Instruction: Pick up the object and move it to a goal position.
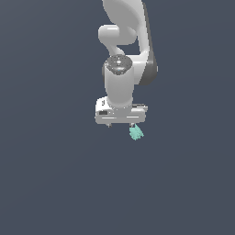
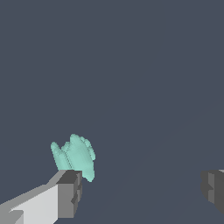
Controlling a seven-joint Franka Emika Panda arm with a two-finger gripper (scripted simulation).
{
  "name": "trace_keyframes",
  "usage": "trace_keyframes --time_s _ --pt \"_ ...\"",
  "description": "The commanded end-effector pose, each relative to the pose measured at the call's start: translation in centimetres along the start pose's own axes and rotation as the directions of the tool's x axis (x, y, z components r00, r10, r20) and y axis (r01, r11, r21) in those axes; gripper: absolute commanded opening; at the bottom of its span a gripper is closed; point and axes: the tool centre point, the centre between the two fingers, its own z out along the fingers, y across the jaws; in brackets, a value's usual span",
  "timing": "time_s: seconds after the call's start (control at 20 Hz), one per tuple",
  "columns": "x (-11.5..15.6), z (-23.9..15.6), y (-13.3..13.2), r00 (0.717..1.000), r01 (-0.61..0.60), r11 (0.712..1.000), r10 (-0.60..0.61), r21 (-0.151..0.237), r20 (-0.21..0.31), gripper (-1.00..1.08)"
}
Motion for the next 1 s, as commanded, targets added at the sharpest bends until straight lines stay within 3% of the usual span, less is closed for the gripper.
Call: trace_keyframes --time_s 0.0,0.45,0.95 --pt "0.0 0.0 0.0 1.0 0.0 1.0 0.0 0.0 0.0 1.0" --pt "0.7 0.2 -0.7 1.0 0.003 1.0 -0.002 0.03 -0.014 1.0" --pt "0.4 0.8 -1.2 0.999 0.03 0.999 -0.03 0.023 -0.014 1.0"
